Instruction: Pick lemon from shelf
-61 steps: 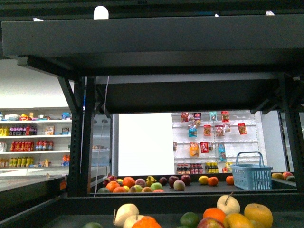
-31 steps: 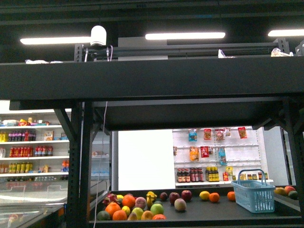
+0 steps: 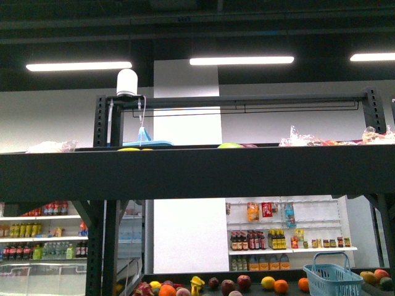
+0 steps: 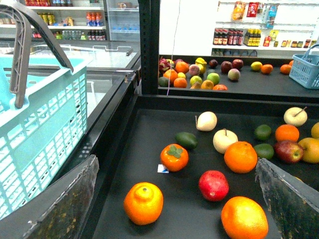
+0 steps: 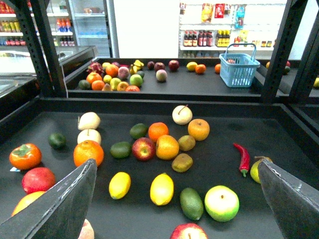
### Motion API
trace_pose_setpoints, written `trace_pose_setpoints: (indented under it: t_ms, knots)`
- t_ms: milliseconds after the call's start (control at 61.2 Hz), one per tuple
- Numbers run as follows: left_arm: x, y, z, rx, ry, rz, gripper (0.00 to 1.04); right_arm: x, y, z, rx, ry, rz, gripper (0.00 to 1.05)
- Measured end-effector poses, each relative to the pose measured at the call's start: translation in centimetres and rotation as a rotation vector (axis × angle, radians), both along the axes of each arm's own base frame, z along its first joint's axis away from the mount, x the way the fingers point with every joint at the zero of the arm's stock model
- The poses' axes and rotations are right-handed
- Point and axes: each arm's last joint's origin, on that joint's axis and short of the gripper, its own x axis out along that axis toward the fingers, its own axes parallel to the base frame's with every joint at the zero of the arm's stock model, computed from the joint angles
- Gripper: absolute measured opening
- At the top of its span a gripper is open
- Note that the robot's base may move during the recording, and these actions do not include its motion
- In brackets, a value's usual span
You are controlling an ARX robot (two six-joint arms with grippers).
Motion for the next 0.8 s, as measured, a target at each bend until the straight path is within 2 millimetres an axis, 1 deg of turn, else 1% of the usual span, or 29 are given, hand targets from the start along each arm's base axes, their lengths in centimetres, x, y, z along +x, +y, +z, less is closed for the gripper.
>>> trace_pose_setpoints:
  t_ms: [261,327,343,408,457,572,604,621,686,800]
  knots:
    - [0.0,0.0,0.0,-0.003,0.001,0.003,0.97,0.0,0.0,0.0,0.0,0.0,0.0,0.97]
    - [0.1,0.0,-0.3,-0.1,0.1,0.091,0.97,0.0,0.0,0.0,0.0,0.0,0.0,0.97]
    - [0.2,0.0,-0.4,-0.149,0.127,0.104,0.97,0.0,0.0,0.0,0.0,0.0,-0.001,0.97]
    - [0.8,0.0,0.0,-0.312,0.195,0.109,0.97,0.0,0.0,0.0,0.0,0.0,0.0,0.97]
    - [1.3,0.3,1.1,-0.408,0.197,0.101,0.97,0.0,0.0,0.0,0.0,0.0,0.0,0.97]
    - [3.4,2.0,5.8,-0.612,0.164,0.077,0.97,0.0,0.0,0.0,0.0,0.0,0.0,0.97]
    - [4.2,2.8,7.4,-0.67,0.154,0.08,0.97,0.0,0.0,0.0,0.0,0.0,0.0,0.97]
    - [4.9,3.6,8.5,-0.715,0.148,0.089,0.97,0.0,0.0,0.0,0.0,0.0,0.0,0.97]
    - [6.6,5.9,11.2,-0.821,0.127,0.129,0.97,0.0,0.0,0.0,0.0,0.0,0.0,0.97]
    - [9.1,9.9,14.4,-0.968,0.092,0.222,0.97,0.0,0.0,0.0,0.0,0.0,0.0,0.97]
